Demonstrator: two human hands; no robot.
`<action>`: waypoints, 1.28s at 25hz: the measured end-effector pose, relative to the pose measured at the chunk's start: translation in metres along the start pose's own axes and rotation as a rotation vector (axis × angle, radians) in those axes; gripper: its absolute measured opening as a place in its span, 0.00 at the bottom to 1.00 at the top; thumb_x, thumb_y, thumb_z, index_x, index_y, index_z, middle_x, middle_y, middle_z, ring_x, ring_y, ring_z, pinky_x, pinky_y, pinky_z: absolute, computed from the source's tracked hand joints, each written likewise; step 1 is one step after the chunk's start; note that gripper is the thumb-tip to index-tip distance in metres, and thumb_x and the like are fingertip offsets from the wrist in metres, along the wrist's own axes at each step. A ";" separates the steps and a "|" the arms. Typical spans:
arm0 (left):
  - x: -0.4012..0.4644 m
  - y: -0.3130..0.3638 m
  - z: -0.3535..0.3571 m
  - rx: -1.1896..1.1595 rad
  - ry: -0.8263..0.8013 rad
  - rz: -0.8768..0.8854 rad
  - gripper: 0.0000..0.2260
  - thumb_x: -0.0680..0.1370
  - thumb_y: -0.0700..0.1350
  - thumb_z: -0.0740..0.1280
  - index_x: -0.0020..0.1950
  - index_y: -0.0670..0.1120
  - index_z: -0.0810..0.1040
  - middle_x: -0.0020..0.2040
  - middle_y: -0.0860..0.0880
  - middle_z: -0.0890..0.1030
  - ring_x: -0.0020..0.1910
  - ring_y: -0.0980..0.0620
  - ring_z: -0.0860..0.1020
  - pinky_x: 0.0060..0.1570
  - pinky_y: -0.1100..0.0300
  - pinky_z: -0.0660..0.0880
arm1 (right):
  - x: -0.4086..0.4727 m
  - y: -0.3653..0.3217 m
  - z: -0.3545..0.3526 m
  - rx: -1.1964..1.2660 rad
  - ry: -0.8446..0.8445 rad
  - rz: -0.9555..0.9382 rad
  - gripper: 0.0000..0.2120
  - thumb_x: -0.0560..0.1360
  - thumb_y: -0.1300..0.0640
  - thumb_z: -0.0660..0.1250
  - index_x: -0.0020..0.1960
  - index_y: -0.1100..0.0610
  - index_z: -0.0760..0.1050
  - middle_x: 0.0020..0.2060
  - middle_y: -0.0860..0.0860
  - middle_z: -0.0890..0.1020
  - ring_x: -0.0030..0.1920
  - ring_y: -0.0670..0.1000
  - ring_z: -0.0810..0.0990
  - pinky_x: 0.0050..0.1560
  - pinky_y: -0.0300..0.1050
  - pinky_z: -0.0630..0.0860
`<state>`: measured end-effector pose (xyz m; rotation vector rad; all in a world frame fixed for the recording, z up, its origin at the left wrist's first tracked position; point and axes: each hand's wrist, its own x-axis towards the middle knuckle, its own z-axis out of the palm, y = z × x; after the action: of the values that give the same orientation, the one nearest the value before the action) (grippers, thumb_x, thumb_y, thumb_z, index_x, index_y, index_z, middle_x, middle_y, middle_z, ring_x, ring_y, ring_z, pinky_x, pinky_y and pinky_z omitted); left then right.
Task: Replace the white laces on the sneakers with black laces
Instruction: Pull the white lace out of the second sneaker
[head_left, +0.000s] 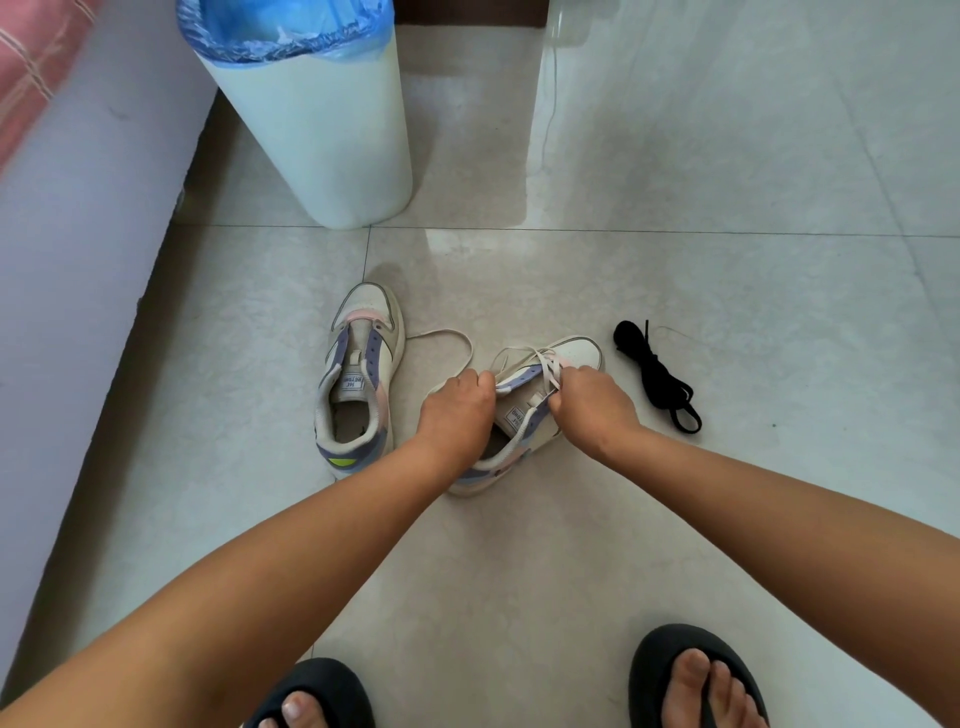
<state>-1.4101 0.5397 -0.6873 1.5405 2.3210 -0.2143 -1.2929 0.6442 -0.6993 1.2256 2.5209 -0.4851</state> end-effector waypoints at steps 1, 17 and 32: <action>0.000 0.000 0.000 -0.008 -0.008 -0.006 0.11 0.78 0.36 0.57 0.60 0.43 0.66 0.59 0.44 0.72 0.56 0.44 0.73 0.40 0.56 0.64 | 0.002 0.004 -0.004 -0.084 -0.001 -0.029 0.12 0.78 0.57 0.57 0.58 0.61 0.71 0.55 0.58 0.75 0.57 0.59 0.73 0.45 0.48 0.67; 0.002 -0.001 0.004 -0.035 0.015 -0.048 0.11 0.77 0.36 0.58 0.59 0.42 0.66 0.58 0.44 0.73 0.55 0.44 0.74 0.40 0.55 0.66 | -0.002 0.030 -0.005 -0.498 0.227 -0.587 0.17 0.53 0.65 0.79 0.39 0.58 0.77 0.27 0.51 0.78 0.25 0.54 0.76 0.28 0.40 0.56; 0.003 0.001 0.006 -0.003 0.019 -0.072 0.12 0.77 0.35 0.57 0.60 0.42 0.65 0.58 0.44 0.72 0.55 0.45 0.74 0.39 0.55 0.65 | 0.006 0.025 -0.031 -0.718 0.099 -0.694 0.14 0.59 0.63 0.77 0.40 0.60 0.74 0.30 0.53 0.79 0.29 0.54 0.79 0.28 0.41 0.58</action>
<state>-1.4091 0.5406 -0.6938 1.4648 2.3929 -0.2142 -1.2805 0.6763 -0.6777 0.1109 2.7580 0.3529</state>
